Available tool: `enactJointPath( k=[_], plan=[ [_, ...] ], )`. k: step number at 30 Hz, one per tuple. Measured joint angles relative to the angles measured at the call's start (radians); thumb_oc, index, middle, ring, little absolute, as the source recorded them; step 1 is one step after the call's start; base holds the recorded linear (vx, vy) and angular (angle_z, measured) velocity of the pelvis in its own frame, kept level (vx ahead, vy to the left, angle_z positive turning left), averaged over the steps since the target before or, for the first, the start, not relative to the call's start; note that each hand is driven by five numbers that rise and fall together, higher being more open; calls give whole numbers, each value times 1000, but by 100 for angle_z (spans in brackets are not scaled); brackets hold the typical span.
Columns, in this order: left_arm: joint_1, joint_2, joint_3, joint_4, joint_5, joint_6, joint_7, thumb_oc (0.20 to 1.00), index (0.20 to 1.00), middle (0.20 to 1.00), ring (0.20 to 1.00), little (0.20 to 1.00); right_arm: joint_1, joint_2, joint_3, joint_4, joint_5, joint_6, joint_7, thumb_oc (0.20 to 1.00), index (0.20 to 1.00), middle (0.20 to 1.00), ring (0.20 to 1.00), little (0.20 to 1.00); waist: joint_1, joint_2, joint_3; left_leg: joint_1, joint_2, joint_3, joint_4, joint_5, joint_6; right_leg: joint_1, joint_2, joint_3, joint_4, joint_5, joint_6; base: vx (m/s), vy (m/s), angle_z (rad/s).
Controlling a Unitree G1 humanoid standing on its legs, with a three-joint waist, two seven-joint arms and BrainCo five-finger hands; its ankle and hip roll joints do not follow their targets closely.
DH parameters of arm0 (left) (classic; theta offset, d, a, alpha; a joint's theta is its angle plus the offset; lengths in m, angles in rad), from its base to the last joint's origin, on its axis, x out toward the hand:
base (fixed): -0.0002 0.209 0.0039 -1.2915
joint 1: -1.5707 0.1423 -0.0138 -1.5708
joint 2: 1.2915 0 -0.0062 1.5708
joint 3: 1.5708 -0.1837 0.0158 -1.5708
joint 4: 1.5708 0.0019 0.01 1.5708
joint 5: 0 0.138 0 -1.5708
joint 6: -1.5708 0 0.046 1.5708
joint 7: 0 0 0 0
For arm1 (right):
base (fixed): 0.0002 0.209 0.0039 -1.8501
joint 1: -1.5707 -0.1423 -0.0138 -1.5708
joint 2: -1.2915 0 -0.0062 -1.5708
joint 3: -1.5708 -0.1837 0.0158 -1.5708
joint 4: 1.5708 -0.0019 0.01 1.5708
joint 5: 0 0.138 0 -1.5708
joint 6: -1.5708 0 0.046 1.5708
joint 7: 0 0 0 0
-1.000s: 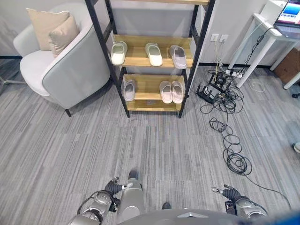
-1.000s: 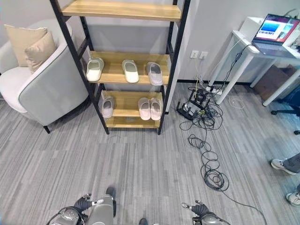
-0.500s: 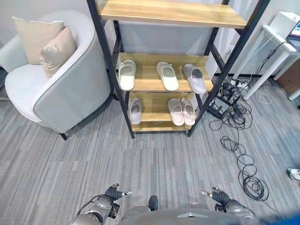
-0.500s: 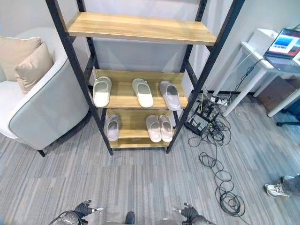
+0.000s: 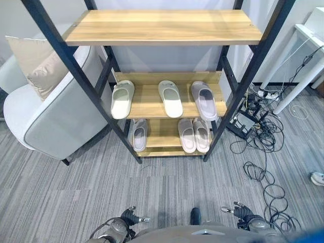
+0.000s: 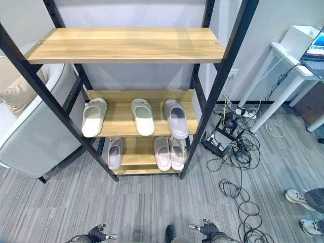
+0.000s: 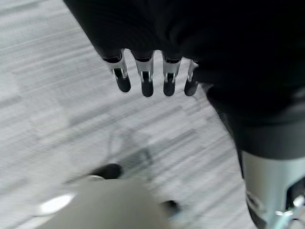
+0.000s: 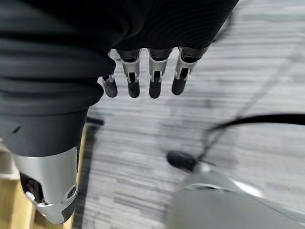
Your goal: Arrange the slippers neatly on the shoe rack.
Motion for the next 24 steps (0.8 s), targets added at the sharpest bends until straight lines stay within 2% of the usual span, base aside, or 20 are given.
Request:
enactJointPath(
  k=[2, 4, 5, 7, 8, 9, 10, 11, 12, 13, 14, 15, 16, 17, 18, 19, 21, 22, 23, 24],
  plan=[
    [-40, -8, -3, -23, -8, -16, 1, 1000, 1000, 1000, 1000, 1000, -39, -1, 18, -30, 1, -3, -3, 1000, 1000, 1000, 1000, 1000, 1, -31, 14, -68, 6, -9, 83, 5, -33, -3, 5, -46, 0, -17, -26, -45, -98, 65],
    [-74, -1, 1, -36, -49, -25, 5, 1000, 1000, 1000, 1000, 1000, -74, 5, 38, -30, 0, -8, -4, 1000, 1000, 1000, 1000, 1000, 36, -74, 46, -195, -2, -22, 272, -4, -49, -12, 1, -91, 0, -28, -48, 6, 14, 73],
    [-74, -1, 6, -42, -77, -28, 8, 1000, 1000, 1000, 1000, 1000, -79, 3, 40, -29, 0, -17, -6, 1000, 1000, 1000, 1000, 1000, 48, -78, 49, -222, 8, -23, 291, -10, -55, -11, 1, -115, 0, -37, -57, 57, 131, 71],
    [-57, 8, 27, -73, -128, -35, 17, 1000, 1000, 1000, 1000, 1000, -92, 2, 31, -24, 0, -24, -9, 1000, 1000, 1000, 1000, 1000, 67, -73, 70, -230, 76, -11, 136, 0, -67, -5, -1, -154, 0, -59, -44, 73, 212, 77],
    [-72, 8, 51, -74, -150, -38, 20, 1000, 1000, 1000, 1000, 1000, -103, 3, 25, -13, 0, -23, -9, 1000, 1000, 1000, 1000, 1000, 89, -69, 94, -234, 128, 5, -30, 57, -81, -1, -2, -165, -1, -63, -30, 90, 272, 53],
    [-81, 10, 57, -64, -155, -38, 21, 1000, 1000, 1000, 1000, 1000, -118, 2, 26, 9, 0, -24, -9, 1000, 1000, 1000, 1000, 1000, 94, -37, 106, -266, 181, -2, -175, 137, -90, 16, 1, -175, -1, -66, 8, 145, 407, -12],
    [-60, 11, 59, -9, -152, -37, 20, 1000, 1000, 1000, 1000, 1000, -109, 1, 17, 8, 0, -25, -8, 1000, 1000, 1000, 1000, 1000, 85, -9, 95, -242, 181, 2, -239, 179, -76, 51, -5, -155, -5, -75, 35, 222, 528, -44],
    [-33, 12, 49, 31, -142, -34, 20, 1000, 1000, 1000, 1000, 1000, -75, 1, 16, 8, -4, -24, -9, 1000, 1000, 1000, 1000, 1000, 63, 8, 75, -239, 147, 3, -194, 205, -67, 69, -35, -147, 14, -80, 67, 261, 624, -65],
    [-27, 29, 38, 90, -110, -32, 18, 1000, 1000, 1000, 1000, 1000, -9, 9, 22, 7, -9, -20, -4, 1000, 1000, 1000, 1000, 1000, 47, -31, 54, -223, 58, 39, -147, 208, -22, 72, -130, -120, 71, -102, 98, 252, 574, -57],
    [45, 35, 57, 126, -84, -26, 16, 1000, 1000, 1000, 1000, 1000, 48, 36, -25, 5, -10, -18, -2, 1000, 1000, 1000, 1000, 1000, 10, -24, 14, -116, -8, 89, -227, 208, 57, 61, -209, -69, 187, -92, 85, 161, 447, -60],
    [75, 61, 55, 121, -70, -18, 14, 1000, 1000, 1000, 1000, 1000, 76, 55, -22, 4, -11, -11, 5, 1000, 1000, 1000, 1000, 1000, 3, -20, -20, -88, -59, 114, -235, 182, 103, 27, -263, -42, 253, -104, 118, 95, 345, -52],
    [42, 105, -5, 120, -68, -11, 15, 1000, 1000, 1000, 1000, 1000, -82, 110, 29, -54, -10, 61, -20, 1000, 1000, 1000, 1000, 1000, 16, -31, -41, -99, -110, 128, -232, 182, 130, -5, -273, -42, 246, -124, 187, 53, 310, -24],
    [32, 116, -1, 86, -68, -15, 15, 1000, 1000, 1000, 1000, 1000, -139, 132, 32, -121, -10, 5, -18, 1000, 1000, 1000, 1000, 1000, 34, -15, -45, -109, -123, 139, -231, 181, 130, -23, -270, -30, 231, -112, 210, 30, 198, 24],
    [45, 72, -3, 25, -68, -15, 21, 1000, 1000, 1000, 1000, 1000, -148, 150, 39, -53, -11, -34, -3, 1000, 1000, 1000, 1000, 1000, 85, 36, -58, -107, -161, 135, -231, 178, 128, -39, -300, -11, 200, -84, 257, 33, 124, 42],
    [82, 34, -44, 7, -66, -14, 20, 1000, 1000, 1000, 1000, 1000, -102, 138, 38, 20, -11, 3, -3, 1000, 1000, 1000, 1000, 1000, 83, 65, -51, -101, -186, 137, -232, 166, 126, -60, -298, -11, 188, -76, 269, -22, -13, 28],
    [94, 20, -61, 5, -63, -13, 21, 1000, 1000, 1000, 1000, 1000, -94, 139, 59, 9, -11, 10, -3, 1000, 1000, 1000, 1000, 1000, 84, 58, -53, -101, -186, 140, -231, 163, 124, -56, -287, -12, 173, -74, 267, -45, -57, -4],
    [96, 52, -108, -77, -24, -17, 20, 1000, 1000, 1000, 1000, 1000, -19, 74, 166, -174, -68, -37, 5, 1000, 1000, 1000, 1000, 1000, 72, 35, -53, -132, -183, 148, -220, 164, 124, -72, -271, -10, 179, -75, 266, -52, -99, -14],
    [97, 57, -104, -98, -3, -22, 18, 1000, 1000, 1000, 1000, 1000, 51, 36, 179, -318, -95, -11, 20, 1000, 1000, 1000, 1000, 1000, 69, 19, -50, -137, -182, 161, -214, 164, 125, -69, -269, -8, 182, -75, 266, -16, -76, -30],
    [113, 46, -75, -113, 12, -33, 19, 1000, 1000, 1000, 1000, 1000, 168, -98, 253, -621, -149, -95, 33, 1000, 1000, 1000, 1000, 1000, 59, 4, -35, -148, -179, 173, -205, 164, 126, -70, -263, 0, 175, -79, 257, 5, -62, -41],
    [108, 70, -71, -98, 16, -35, 18, 1000, 1000, 1000, 1000, 1000, 126, -99, 243, -550, -163, -143, 37, 1000, 1000, 1000, 1000, 1000, 47, -11, -21, -149, -178, 173, -193, 166, 128, -46, -258, 2, 153, -78, 256, 11, -72, -38]
  ],
)
